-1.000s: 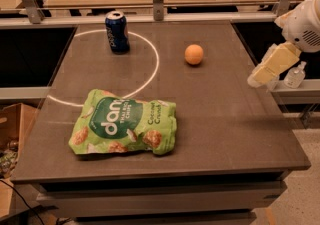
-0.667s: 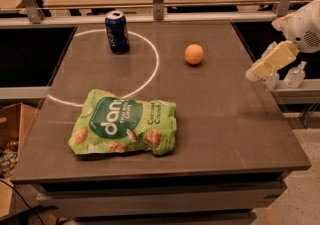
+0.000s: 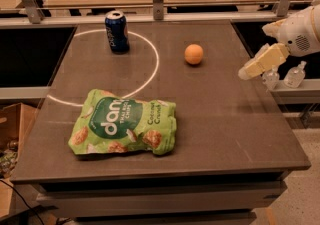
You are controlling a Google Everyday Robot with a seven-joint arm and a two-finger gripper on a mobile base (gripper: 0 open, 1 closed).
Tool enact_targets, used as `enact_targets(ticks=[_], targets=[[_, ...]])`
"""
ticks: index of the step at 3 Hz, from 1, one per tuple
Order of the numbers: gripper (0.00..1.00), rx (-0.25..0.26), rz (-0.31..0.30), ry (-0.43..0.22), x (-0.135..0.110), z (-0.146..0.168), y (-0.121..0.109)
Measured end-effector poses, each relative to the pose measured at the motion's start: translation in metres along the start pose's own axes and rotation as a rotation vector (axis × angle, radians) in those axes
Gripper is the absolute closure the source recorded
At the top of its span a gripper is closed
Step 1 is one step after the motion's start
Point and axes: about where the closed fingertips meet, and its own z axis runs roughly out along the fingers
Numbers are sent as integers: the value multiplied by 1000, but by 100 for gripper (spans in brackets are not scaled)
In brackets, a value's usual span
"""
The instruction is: Move orange near green rice chip bag
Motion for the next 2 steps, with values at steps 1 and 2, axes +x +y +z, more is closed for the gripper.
enact_targets(ticks=[1, 2], targets=[[0, 11, 44, -12, 4, 11, 3], [0, 11, 67, -44, 2, 40, 10]])
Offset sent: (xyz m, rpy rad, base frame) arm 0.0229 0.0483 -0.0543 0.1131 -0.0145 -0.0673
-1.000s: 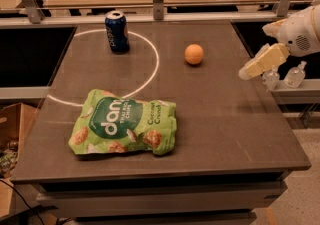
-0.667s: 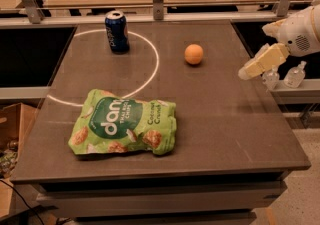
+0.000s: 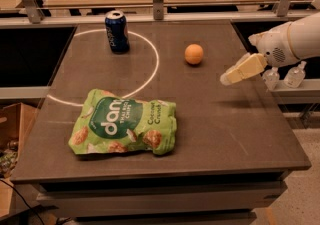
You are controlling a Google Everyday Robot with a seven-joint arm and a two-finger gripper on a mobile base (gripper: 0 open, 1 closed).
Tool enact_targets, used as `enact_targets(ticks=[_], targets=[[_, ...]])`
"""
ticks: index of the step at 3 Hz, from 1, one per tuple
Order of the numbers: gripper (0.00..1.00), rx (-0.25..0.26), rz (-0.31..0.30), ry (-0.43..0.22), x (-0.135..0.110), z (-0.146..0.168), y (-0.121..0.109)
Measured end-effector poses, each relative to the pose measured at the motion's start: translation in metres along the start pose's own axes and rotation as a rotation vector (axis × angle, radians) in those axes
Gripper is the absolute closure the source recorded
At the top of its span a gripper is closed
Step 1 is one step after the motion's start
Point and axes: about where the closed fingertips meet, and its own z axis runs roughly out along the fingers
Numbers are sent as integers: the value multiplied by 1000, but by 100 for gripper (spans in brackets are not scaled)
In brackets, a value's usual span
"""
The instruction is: Move orange near green rice chip bag
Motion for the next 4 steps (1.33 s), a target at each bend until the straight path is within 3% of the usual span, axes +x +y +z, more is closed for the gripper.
enact_targets(ticks=[2, 4], targets=[[0, -52, -9, -56, -14, 61, 10], [0, -75, -47, -74, -36, 98, -4]])
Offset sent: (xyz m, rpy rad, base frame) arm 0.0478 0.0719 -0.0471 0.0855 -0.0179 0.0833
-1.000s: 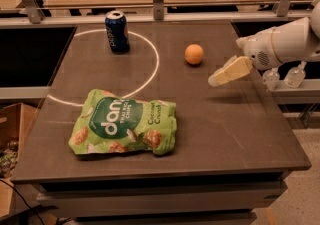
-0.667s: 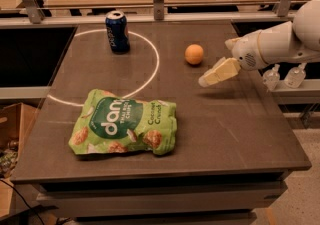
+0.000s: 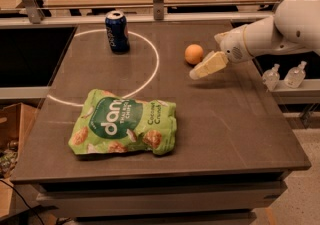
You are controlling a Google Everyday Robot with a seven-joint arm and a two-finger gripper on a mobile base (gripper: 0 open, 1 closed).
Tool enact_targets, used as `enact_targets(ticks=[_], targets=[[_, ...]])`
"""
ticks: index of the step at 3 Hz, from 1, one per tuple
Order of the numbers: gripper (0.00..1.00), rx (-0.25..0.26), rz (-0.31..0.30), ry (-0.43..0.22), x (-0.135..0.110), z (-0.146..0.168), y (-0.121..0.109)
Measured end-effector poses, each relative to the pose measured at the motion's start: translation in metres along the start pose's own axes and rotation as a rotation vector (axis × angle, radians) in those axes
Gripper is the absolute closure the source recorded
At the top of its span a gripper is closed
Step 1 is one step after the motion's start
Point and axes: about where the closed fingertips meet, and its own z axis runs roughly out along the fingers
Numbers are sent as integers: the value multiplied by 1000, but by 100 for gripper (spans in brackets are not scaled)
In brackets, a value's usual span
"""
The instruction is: Move orange near green rice chip bag
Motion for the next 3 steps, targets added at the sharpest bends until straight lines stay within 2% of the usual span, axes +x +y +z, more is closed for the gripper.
enact_targets(ticks=[1, 3], targets=[[0, -8, -15, -5, -13, 7, -8], [0, -39, 6, 21, -13, 26, -15]])
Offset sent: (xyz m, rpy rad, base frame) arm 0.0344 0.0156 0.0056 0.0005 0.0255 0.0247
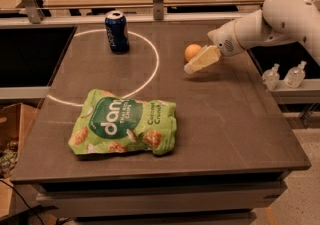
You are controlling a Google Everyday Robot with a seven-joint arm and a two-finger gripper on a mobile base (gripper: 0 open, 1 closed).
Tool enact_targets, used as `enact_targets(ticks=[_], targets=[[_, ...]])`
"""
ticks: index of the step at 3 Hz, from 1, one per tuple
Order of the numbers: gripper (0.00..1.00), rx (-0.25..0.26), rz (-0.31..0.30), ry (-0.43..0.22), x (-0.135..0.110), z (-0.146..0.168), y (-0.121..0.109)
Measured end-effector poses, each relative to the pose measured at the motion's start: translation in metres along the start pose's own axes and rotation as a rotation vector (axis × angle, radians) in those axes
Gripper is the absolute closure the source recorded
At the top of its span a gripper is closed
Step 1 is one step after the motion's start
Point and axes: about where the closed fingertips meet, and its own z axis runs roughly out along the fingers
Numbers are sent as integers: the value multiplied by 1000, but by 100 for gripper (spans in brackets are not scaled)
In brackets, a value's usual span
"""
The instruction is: Move orange near green rice chip bag
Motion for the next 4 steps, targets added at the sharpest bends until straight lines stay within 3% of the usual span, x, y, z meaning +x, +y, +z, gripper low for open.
enact_targets(ticks=[1, 2, 4], targets=[[0, -8, 11, 14, 4, 7, -1], [18, -26, 11, 25, 7, 11, 1], [64, -45, 0, 79, 14, 10, 6]])
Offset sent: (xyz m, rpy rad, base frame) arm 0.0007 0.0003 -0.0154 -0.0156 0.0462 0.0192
